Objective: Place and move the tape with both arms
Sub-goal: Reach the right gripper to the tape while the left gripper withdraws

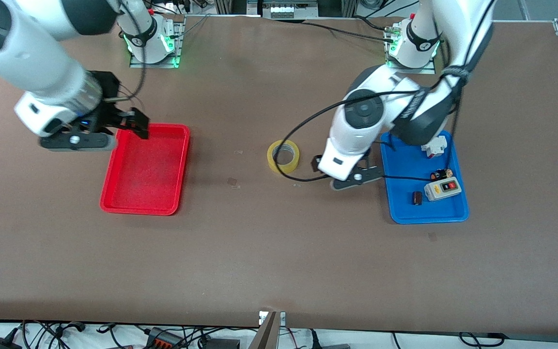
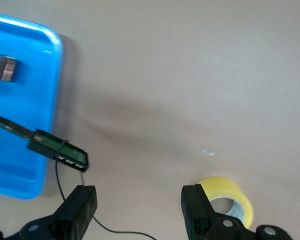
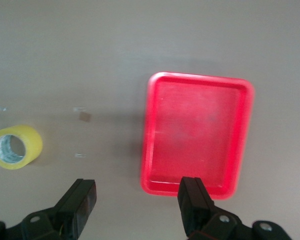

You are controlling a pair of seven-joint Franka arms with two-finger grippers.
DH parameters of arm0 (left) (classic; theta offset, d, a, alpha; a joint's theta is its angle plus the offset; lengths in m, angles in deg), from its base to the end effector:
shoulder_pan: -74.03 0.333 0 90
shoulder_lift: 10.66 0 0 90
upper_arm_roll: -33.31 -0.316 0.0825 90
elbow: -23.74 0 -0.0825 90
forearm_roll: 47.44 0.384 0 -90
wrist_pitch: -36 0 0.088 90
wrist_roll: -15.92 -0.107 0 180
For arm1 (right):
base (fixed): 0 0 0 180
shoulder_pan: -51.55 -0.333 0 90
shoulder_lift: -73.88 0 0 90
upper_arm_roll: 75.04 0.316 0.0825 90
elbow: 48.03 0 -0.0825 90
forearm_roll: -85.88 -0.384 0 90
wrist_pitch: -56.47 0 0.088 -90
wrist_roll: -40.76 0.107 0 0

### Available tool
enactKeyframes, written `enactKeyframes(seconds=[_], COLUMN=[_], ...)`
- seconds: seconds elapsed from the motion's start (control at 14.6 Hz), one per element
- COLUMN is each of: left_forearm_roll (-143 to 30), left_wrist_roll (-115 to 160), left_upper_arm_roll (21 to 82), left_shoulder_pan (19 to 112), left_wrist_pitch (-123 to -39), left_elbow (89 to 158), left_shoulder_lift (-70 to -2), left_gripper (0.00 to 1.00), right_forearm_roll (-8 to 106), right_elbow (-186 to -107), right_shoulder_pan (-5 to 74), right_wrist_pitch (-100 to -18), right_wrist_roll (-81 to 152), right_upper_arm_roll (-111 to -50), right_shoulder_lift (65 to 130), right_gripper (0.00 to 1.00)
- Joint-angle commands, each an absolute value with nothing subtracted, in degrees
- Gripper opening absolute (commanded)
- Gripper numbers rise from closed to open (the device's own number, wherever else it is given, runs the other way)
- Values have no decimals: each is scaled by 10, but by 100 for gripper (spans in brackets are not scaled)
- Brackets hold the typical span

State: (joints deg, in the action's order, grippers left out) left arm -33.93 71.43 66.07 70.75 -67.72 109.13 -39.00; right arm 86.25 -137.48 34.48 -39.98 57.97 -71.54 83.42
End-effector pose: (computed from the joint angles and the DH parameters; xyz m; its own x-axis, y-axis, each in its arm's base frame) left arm 0.5871 -0.3293 0.4129 0.9466 0.3113 -0.0839 0.3074 -0.9499 -0.0562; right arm 0.5713 0.2109 0.5418 0.9973 0.0586 -0.0431 0.0591 -0.9982 0.0094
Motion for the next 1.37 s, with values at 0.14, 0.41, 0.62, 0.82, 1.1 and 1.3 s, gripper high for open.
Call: enactKeyframes(seconds=[0.14, 0.41, 0.62, 0.82, 1.1, 1.3], left_forearm_roll=[-341, -340, -339, -348, -417, -473], left_wrist_roll=[585, 515, 448, 383, 277, 210], left_upper_arm_roll=[689, 689, 688, 684, 572, 439], left_shoulder_pan=[824, 888, 926, 966, 930, 857], left_wrist_pitch=[-571, -516, -482, -475, -463, -461], left_elbow=[1069, 1021, 995, 990, 984, 991], left_shoulder_lift=[-339, -339, -339, -335, -303, -274], left_gripper=[100, 100, 100, 100, 100, 100], right_forearm_roll=[855, 855, 858, 862, 863, 865], right_elbow=[-1369, -1369, -1369, -1371, -1387, -1388], right_shoulder_pan=[247, 169, 142, 120, 99, 89], right_wrist_pitch=[-475, -557, -616, -659, -710, -719], right_wrist_roll=[683, 757, 806, 836, 877, 877], right_upper_arm_roll=[-719, -719, -719, -720, -721, -722], right_shoulder_lift=[907, 986, 1037, 1078, 1105, 1122], right_gripper=[98, 98, 98, 98, 98, 98])
